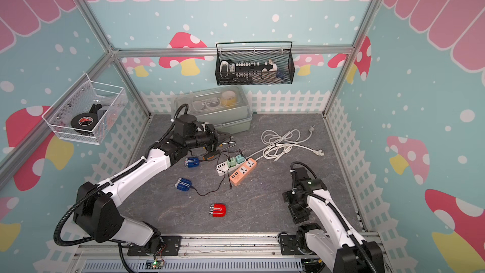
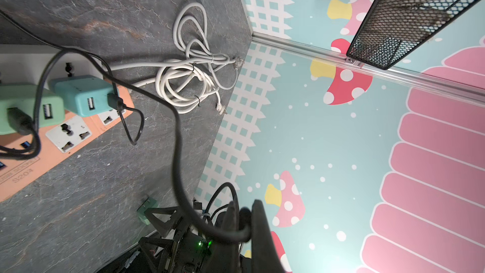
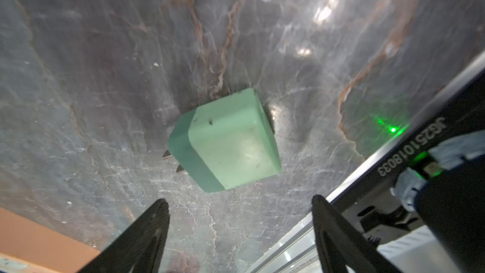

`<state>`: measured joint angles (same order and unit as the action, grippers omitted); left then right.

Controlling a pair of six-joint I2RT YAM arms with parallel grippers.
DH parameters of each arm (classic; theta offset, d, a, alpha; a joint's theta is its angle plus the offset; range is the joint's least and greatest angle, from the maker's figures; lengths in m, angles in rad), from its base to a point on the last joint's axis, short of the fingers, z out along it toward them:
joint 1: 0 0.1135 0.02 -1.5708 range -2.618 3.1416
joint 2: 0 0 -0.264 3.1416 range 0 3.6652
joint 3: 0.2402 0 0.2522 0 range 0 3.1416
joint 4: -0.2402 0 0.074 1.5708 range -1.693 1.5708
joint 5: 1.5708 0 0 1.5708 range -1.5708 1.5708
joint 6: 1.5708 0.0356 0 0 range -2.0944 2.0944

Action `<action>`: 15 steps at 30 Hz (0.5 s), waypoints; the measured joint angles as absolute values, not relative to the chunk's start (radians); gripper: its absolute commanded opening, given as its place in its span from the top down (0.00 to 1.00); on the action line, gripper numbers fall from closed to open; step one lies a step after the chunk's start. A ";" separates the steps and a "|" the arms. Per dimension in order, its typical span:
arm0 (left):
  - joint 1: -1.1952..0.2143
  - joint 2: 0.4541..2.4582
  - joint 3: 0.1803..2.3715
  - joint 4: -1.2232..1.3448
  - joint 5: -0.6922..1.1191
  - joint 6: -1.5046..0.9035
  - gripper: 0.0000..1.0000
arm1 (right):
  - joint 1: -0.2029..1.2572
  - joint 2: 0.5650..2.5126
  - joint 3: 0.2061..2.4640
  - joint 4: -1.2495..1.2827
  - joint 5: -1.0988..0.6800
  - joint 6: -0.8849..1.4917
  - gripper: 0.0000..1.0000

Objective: Charge the electric shaver
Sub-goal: Move the plug to the center of the board.

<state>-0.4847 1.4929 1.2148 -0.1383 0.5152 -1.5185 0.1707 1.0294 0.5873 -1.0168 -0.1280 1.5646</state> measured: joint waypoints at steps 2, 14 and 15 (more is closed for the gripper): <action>-0.485 1.487 1.214 -0.138 0.517 -1.518 1.00 | 0.171 1.061 0.624 -1.015 -0.110 1.541 0.03; -0.484 1.466 1.198 -0.138 0.517 -1.518 1.00 | 0.171 1.108 0.603 -0.945 -0.084 1.516 0.01; -0.484 1.466 1.196 -0.138 0.517 -1.518 1.00 | 0.171 1.118 0.623 -0.952 -0.070 1.500 0.01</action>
